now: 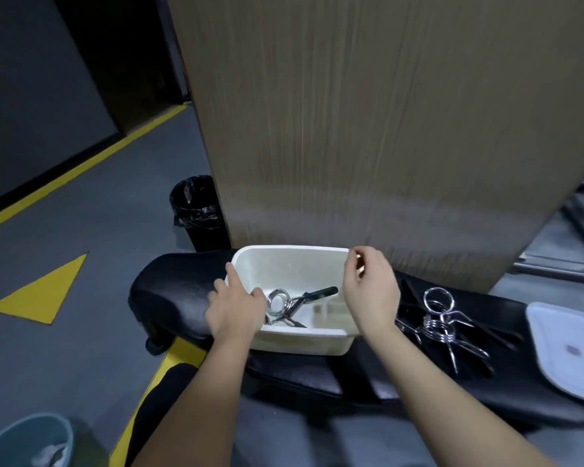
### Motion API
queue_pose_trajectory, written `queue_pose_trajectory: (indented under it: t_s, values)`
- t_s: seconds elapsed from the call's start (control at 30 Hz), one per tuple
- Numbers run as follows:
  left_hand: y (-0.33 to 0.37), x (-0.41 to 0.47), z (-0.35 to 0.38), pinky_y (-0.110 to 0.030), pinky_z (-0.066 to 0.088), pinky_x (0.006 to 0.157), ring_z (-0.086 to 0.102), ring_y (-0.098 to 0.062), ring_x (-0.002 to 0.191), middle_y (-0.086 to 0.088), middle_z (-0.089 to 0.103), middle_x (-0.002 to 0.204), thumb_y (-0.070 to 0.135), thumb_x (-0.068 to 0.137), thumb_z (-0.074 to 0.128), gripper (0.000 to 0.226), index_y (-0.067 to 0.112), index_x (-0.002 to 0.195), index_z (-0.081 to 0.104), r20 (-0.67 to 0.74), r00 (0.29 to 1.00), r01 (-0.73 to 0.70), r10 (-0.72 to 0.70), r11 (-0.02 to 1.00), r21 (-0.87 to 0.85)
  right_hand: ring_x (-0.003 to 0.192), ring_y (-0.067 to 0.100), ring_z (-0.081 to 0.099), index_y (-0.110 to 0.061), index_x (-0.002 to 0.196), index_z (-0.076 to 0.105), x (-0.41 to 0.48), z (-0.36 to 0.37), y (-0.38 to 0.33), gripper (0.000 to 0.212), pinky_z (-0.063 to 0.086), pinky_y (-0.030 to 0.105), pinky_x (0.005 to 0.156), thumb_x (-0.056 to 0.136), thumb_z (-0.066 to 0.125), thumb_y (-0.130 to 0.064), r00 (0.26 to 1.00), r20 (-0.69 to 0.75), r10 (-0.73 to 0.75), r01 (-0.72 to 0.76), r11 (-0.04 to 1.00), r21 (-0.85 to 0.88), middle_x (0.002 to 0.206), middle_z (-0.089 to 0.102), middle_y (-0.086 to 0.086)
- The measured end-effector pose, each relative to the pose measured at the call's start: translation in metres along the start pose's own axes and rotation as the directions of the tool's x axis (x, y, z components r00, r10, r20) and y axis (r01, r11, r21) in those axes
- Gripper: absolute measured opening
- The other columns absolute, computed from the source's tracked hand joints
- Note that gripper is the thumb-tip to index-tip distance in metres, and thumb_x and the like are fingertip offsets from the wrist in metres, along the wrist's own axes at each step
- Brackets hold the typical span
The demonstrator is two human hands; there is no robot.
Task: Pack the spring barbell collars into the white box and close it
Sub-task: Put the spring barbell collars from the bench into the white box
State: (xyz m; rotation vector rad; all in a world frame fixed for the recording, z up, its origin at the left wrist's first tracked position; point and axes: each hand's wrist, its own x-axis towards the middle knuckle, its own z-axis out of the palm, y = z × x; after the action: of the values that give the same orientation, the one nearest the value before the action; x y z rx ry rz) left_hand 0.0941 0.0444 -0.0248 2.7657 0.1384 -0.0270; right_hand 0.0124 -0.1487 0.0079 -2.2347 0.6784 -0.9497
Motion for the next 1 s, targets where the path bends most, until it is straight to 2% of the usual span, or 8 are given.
queue_pose_trajectory:
  t_s: [0.07,0.17,0.27,0.33,0.5,0.77,0.9,1.0]
  values:
    - [-0.005,-0.001,0.003,-0.046,0.042,0.087,0.044,-0.033,0.123,-0.013,0.04,0.144,0.041,0.091,0.037,0.076,0.023,0.158,0.006,-0.008,1.0,-0.001,0.001,1.0,-0.001,0.093,0.024,0.06,-0.015,0.101,0.063,0.006,-0.013,0.039,0.022,0.045,0.037,0.078,0.1,0.045,-0.029,0.981,-0.053,0.184,-0.181,0.981,0.064,0.1,0.066,0.004]
    - [-0.005,0.002,0.004,-0.047,0.041,0.091,0.044,-0.035,0.124,-0.014,0.041,0.144,0.041,0.09,0.038,0.076,0.023,0.158,0.009,-0.021,1.0,-0.001,0.001,1.0,-0.007,0.102,0.039,0.062,-0.004,0.104,0.061,0.0,-0.024,0.1,0.04,0.045,0.043,0.085,0.102,0.04,-0.038,0.876,0.175,0.449,-0.437,0.893,-0.106,0.109,0.067,0.022]
    - [-0.002,0.001,0.004,-0.046,0.041,0.089,0.044,-0.035,0.123,-0.015,0.042,0.142,0.04,0.09,0.038,0.075,0.023,0.158,0.01,-0.024,1.0,-0.003,0.003,1.0,0.0,0.096,0.034,0.068,-0.012,0.099,0.063,-0.026,-0.027,0.128,0.046,0.051,0.036,0.079,0.09,0.055,-0.057,0.659,0.541,0.523,-0.37,0.851,-0.371,0.098,0.071,0.012]
    - [-0.003,0.0,0.003,-0.046,0.041,0.088,0.044,-0.035,0.124,-0.015,0.042,0.142,0.041,0.091,0.038,0.075,0.023,0.158,0.01,-0.029,1.0,-0.001,0.001,1.0,0.007,0.091,0.031,0.068,-0.013,0.099,0.061,-0.042,-0.023,0.132,0.047,0.053,0.036,0.074,0.084,0.064,-0.057,0.597,0.649,0.473,-0.272,0.879,-0.391,0.094,0.069,0.008]
    - [-0.005,-0.004,0.001,-0.046,0.041,0.089,0.044,-0.035,0.124,-0.015,0.043,0.142,0.04,0.091,0.039,0.074,0.025,0.158,0.01,-0.032,0.999,-0.003,0.003,1.0,-0.012,0.1,0.038,0.064,-0.006,0.094,0.065,-0.053,-0.012,0.126,0.026,0.05,0.039,0.081,0.094,0.058,-0.03,0.743,0.57,0.35,-0.044,0.876,-0.48,0.109,0.065,0.017]
    - [-0.004,-0.002,0.002,-0.047,0.041,0.088,0.045,-0.034,0.123,-0.014,0.044,0.139,0.041,0.09,0.038,0.073,0.027,0.157,0.011,-0.029,1.0,0.002,-0.002,1.0,-0.025,0.08,0.036,0.065,-0.011,0.086,0.067,-0.045,-0.028,0.114,0.026,0.049,0.038,0.063,0.096,0.051,-0.029,0.927,0.307,0.214,-0.045,0.879,-0.474,0.096,0.056,0.004]
    - [-0.004,-0.003,0.003,-0.047,0.041,0.087,0.046,-0.035,0.122,-0.015,0.046,0.137,0.039,0.09,0.039,0.072,0.026,0.156,0.013,-0.042,0.999,-0.001,0.0,1.0,-0.027,0.078,0.033,0.061,-0.007,0.081,0.069,-0.037,-0.026,0.109,0.027,0.039,0.033,0.062,0.096,0.056,-0.025,0.943,0.199,0.268,-0.202,0.932,-0.302,0.087,0.053,0.002]
    - [-0.005,-0.003,0.003,-0.046,0.042,0.086,0.047,-0.035,0.12,-0.015,0.046,0.137,0.04,0.09,0.039,0.072,0.026,0.156,0.014,-0.045,0.999,-0.009,0.008,1.0,-0.03,0.075,0.034,0.062,-0.006,0.078,0.073,-0.028,-0.024,0.102,0.03,0.048,0.036,0.067,0.093,0.06,-0.029,0.849,0.151,0.507,-0.505,0.862,-0.05,0.076,0.066,0.01]
